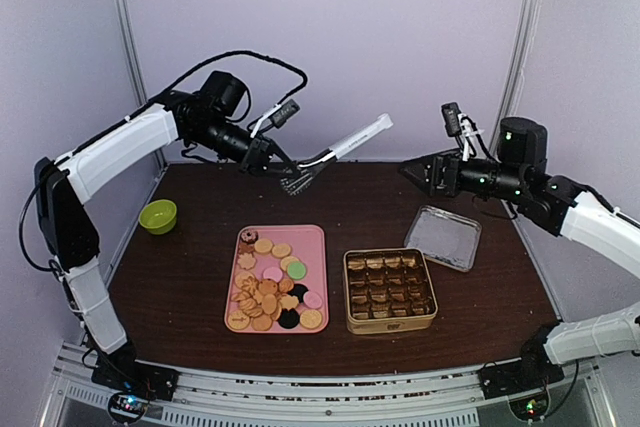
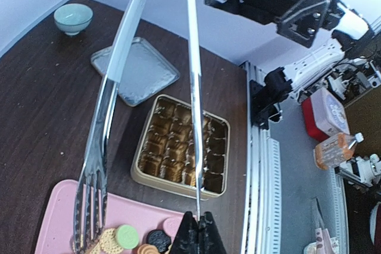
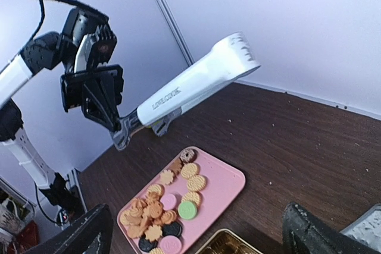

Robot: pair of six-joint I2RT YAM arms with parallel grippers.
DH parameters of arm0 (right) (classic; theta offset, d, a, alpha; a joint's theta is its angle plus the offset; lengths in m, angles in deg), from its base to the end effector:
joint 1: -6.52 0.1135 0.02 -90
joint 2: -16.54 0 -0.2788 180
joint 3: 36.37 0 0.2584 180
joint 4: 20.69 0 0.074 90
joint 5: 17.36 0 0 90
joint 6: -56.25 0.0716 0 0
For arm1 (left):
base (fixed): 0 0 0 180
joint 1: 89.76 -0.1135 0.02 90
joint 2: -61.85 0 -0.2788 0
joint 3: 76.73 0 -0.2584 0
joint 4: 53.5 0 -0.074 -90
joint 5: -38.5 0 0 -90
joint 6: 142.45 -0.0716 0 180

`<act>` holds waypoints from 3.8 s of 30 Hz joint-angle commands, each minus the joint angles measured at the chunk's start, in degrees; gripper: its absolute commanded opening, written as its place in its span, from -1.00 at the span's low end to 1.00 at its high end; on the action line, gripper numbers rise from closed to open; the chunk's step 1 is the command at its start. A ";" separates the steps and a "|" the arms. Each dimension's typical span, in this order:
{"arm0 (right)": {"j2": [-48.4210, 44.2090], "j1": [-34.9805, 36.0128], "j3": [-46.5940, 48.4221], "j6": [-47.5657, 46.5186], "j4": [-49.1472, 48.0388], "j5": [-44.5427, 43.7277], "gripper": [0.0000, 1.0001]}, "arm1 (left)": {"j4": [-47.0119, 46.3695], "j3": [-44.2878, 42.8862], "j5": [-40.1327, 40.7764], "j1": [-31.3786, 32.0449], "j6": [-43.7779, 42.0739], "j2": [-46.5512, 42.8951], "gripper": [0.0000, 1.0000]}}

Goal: Pack the cookies
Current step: Pass from the left arm to the right, then pick up the fake cookies from the plate.

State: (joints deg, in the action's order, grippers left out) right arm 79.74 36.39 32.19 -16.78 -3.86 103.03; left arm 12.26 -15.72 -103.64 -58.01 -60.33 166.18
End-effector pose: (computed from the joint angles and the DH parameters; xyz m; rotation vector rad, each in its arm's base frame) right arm 0.2288 0.1732 0.3595 -0.6070 1.7660 1.0467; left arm 0.3215 -0.2654 0.3572 1.1830 2.0811 -1.3014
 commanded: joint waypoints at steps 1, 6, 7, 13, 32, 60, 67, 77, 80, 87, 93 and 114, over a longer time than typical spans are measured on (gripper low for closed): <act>1.70 -0.25 -2.73 11.43 -17.59 1.28 1.00 | -6.32 2.97 -9.63 0.34 3.62 -5.29 -1.00; 7.23 -0.08 -2.20 21.34 -32.26 10.36 1.00 | -7.47 6.19 -13.35 0.41 4.39 -6.72 -1.00; 8.03 -0.07 -2.06 22.78 -34.37 10.99 1.00 | -7.51 6.31 -13.93 0.45 4.42 -6.96 -1.00; 12.50 1.51 0.94 27.39 -41.54 13.73 1.00 | -7.75 6.55 -15.44 0.95 4.46 -8.02 -1.00; 18.35 7.66 3.83 28.94 -45.59 14.68 0.32 | -7.93 8.56 -18.88 1.74 3.23 -10.62 -1.00; 17.95 4.49 10.73 27.54 -32.99 31.17 0.01 | 2.24 8.57 -15.31 1.77 -6.44 -11.17 -1.00; 16.09 5.00 6.52 28.00 -34.16 31.26 -0.16 | 3.50 8.65 -14.63 1.82 -8.34 -10.62 -1.00; 12.48 5.11 -0.80 29.78 -39.19 30.03 -0.30 | 12.17 5.86 -9.93 1.75 -16.84 -7.79 -1.00; 12.26 5.16 -0.74 29.31 -37.91 29.01 -0.37 | 12.11 5.43 -8.42 1.76 -17.06 -7.58 -1.00; 9.73 6.50 1.96 18.88 -23.28 21.68 -0.47 | 11.62 5.35 -3.95 1.65 -15.87 -7.26 -0.16; 7.78 10.00 4.94 6.73 -6.94 7.57 -0.49 | 9.44 8.16 6.12 -2.25 -12.84 -8.59 0.89; 29.65 23.74 20.17 -6.60 -2.88 -22.20 -0.52 | 5.78 29.78 28.38 -15.78 -11.90 -22.66 0.96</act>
State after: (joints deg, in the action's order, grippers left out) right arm 107.35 59.14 48.58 -21.44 -4.85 86.25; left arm 19.80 11.97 -77.14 -72.33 -72.20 145.66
